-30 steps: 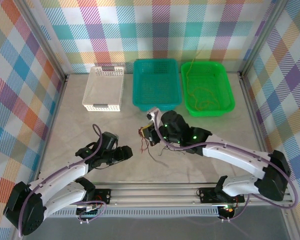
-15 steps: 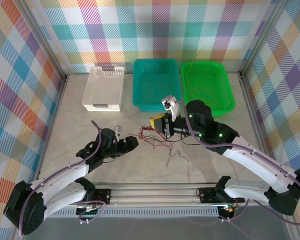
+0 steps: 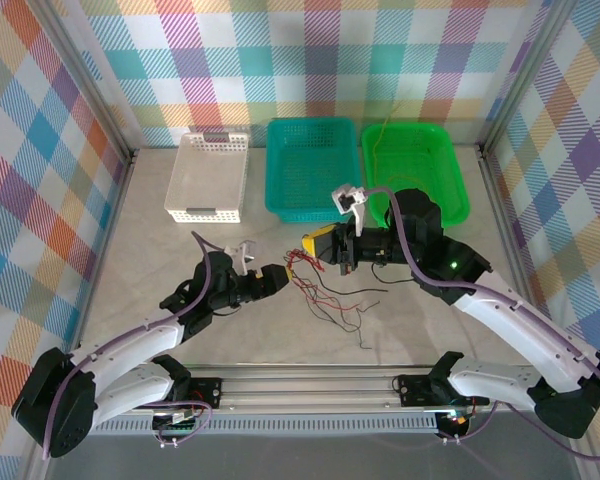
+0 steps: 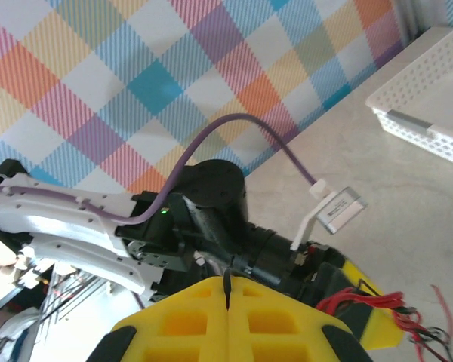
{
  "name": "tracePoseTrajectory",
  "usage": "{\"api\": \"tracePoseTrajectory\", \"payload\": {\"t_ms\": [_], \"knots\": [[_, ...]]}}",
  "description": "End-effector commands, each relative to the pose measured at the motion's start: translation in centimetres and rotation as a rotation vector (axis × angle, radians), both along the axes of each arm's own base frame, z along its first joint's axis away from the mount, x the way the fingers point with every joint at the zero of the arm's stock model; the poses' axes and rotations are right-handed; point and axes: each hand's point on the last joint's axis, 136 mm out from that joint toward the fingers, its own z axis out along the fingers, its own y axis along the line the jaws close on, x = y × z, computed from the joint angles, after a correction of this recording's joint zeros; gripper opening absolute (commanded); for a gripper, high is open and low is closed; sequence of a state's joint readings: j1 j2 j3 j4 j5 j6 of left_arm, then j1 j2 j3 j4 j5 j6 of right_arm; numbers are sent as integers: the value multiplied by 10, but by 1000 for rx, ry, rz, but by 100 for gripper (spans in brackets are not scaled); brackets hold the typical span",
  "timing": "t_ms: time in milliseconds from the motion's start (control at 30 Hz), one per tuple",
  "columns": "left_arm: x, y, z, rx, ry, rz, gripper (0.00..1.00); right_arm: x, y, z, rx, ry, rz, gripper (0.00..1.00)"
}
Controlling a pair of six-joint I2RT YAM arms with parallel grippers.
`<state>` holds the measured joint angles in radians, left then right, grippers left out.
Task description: Untangle the cables
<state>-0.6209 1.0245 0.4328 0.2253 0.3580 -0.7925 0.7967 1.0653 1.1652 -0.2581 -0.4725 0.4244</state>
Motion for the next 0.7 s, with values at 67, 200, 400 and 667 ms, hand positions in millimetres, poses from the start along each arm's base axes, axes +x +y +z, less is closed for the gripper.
{"api": "tracePoseTrajectory", "payload": {"t_ms": [67,200,400,667], "knots": [[11,-20,15,-27,-87,-51,76,-15,5,29,105,9,115,0],[17,-31,14,-33,-102,-69,75,-19,7,32,126,35,155,0],[20,-49,31,-54,-159,-111,74,-14,7,29,130,74,154,0],[-3,-70,39,-58,-212,-205,74,11,-6,24,153,114,59,0]]}}
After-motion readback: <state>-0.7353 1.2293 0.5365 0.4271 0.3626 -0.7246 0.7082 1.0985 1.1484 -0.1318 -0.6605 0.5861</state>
